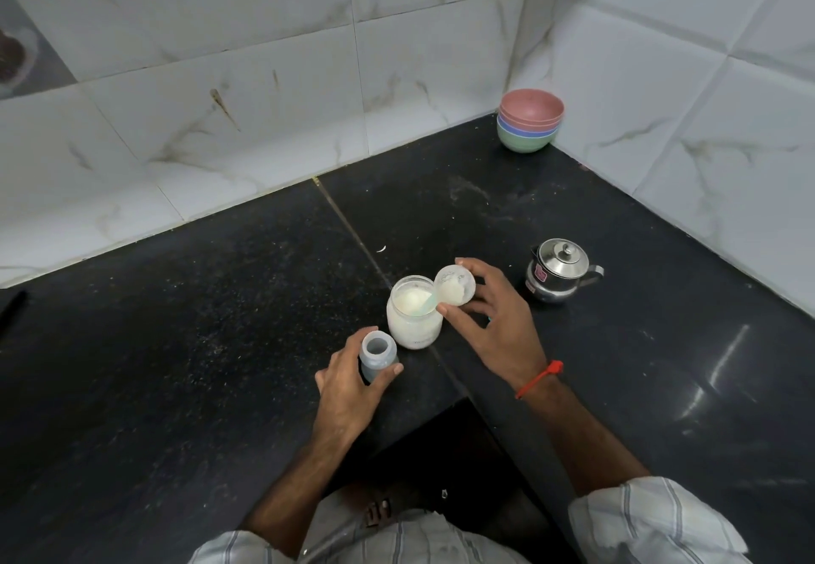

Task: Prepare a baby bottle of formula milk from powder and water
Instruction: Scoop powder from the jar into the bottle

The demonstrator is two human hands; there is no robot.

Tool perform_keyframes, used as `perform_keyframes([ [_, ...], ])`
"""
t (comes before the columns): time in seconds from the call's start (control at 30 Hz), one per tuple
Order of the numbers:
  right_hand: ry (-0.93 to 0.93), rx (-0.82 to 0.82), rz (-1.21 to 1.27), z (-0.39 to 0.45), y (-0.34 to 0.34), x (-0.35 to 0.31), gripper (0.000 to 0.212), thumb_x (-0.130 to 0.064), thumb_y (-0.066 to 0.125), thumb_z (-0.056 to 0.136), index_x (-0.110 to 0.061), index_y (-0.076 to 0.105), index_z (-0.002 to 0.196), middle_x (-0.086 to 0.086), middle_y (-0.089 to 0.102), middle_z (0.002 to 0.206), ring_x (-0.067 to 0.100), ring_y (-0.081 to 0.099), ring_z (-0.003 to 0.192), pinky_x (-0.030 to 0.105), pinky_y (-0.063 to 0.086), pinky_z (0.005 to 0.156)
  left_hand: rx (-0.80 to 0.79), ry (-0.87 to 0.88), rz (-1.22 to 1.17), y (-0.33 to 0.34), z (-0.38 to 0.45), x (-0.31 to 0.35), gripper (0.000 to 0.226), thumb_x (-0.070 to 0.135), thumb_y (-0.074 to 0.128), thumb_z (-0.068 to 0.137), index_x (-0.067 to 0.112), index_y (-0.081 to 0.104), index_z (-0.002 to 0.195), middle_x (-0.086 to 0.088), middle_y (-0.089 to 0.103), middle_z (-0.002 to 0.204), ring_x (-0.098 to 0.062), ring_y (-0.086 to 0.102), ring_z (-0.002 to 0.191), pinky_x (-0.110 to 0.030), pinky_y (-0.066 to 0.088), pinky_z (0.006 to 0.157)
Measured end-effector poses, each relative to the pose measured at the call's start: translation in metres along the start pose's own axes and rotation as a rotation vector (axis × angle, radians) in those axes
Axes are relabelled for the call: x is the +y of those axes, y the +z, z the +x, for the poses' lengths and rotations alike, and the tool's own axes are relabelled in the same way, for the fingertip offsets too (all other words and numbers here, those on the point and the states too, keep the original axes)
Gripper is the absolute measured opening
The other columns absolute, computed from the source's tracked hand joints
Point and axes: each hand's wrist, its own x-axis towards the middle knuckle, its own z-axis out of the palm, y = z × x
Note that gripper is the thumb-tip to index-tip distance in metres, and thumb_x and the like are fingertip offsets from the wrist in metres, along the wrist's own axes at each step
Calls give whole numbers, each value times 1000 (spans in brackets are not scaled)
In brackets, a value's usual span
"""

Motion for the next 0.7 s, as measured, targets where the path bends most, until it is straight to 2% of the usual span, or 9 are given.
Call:
perform_keyframes([
  [0.1, -120, -21, -56, -3, -3, 1, 50, -10, 79, 89, -12, 58, 134, 4, 61, 135, 19, 66, 117, 32, 60, 91, 10, 4, -11, 1, -1, 3, 56, 45, 78, 85, 43, 50, 133, 29, 58, 125, -7, 50, 124, -33, 20, 104],
  [0.23, -277, 28, -248, -4, -7, 8, 16, -21, 77, 91, -8, 74, 100, 7, 65, 123, 19, 68, 107, 39, 60, 88, 24, 8, -20, 1, -4, 6, 55, 47, 79, 84, 45, 51, 131, 36, 55, 120, -5, 50, 122, -34, 21, 105],
  [0.33, -294, 64, -308, -4, -10, 11, 17, -22, 78, 89, -6, 74, 89, 8, 67, 118, 19, 69, 106, 38, 57, 90, 31, 23, -28, 2, -5, 10, 54, 47, 79, 83, 46, 51, 129, 33, 57, 121, -4, 49, 123, -34, 21, 105],
  [0.47, -334, 73, -333, -4, -10, 10, 17, -21, 77, 90, -4, 76, 92, 11, 67, 119, 18, 68, 106, 36, 57, 92, 26, 44, -33, 3, -6, 16, 52, 47, 80, 83, 51, 49, 125, 32, 59, 122, -4, 50, 123, -32, 19, 102],
  [0.7, -370, 64, -399, -2, -11, 13, 22, -24, 75, 90, -2, 77, 87, 14, 67, 118, 22, 69, 104, 38, 58, 88, 9, 68, -16, 6, -6, 19, 52, 48, 79, 82, 50, 50, 126, 32, 58, 123, -3, 48, 124, -32, 21, 101],
])
